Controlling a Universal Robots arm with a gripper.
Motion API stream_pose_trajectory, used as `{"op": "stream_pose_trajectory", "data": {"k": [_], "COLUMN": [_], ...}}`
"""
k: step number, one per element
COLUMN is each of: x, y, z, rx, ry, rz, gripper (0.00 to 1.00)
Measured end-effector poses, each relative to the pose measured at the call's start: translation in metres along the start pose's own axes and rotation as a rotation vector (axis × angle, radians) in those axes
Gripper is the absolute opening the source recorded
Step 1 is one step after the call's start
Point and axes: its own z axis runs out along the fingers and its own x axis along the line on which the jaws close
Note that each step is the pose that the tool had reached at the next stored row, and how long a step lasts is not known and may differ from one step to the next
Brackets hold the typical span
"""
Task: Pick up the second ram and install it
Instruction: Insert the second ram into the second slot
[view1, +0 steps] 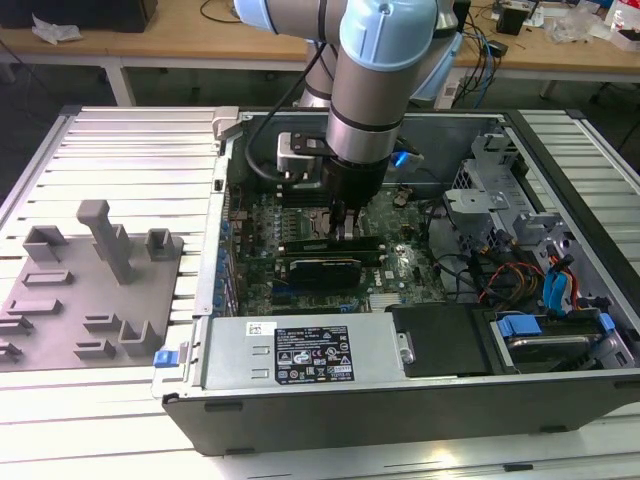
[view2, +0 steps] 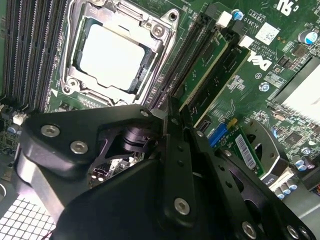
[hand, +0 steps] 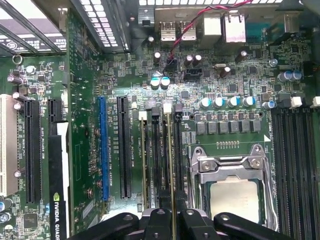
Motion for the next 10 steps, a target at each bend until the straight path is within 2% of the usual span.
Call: {"op": "stream_pose_trajectory", "data": {"k": [1,3,4,6,10], "x": [-0.0003,0.0,-0.0001,0.0003,0.0017], "y": [0.0006,0.0009,0.0011,0.001,0.0007], "z": [-0.0013,-0.0023,-0.0023,-0.0017,0.0004], "rx": [0.003,0.0032,0.003,0.0028,0.0027], "ry": [-0.0019,-0.0015,-0.0054,-0.0083,-0.0089], "rz": [0.0,0.0,0.0,-0.001,0.001], "gripper": [0.14,0.14,0.14,0.14,0.14]}}
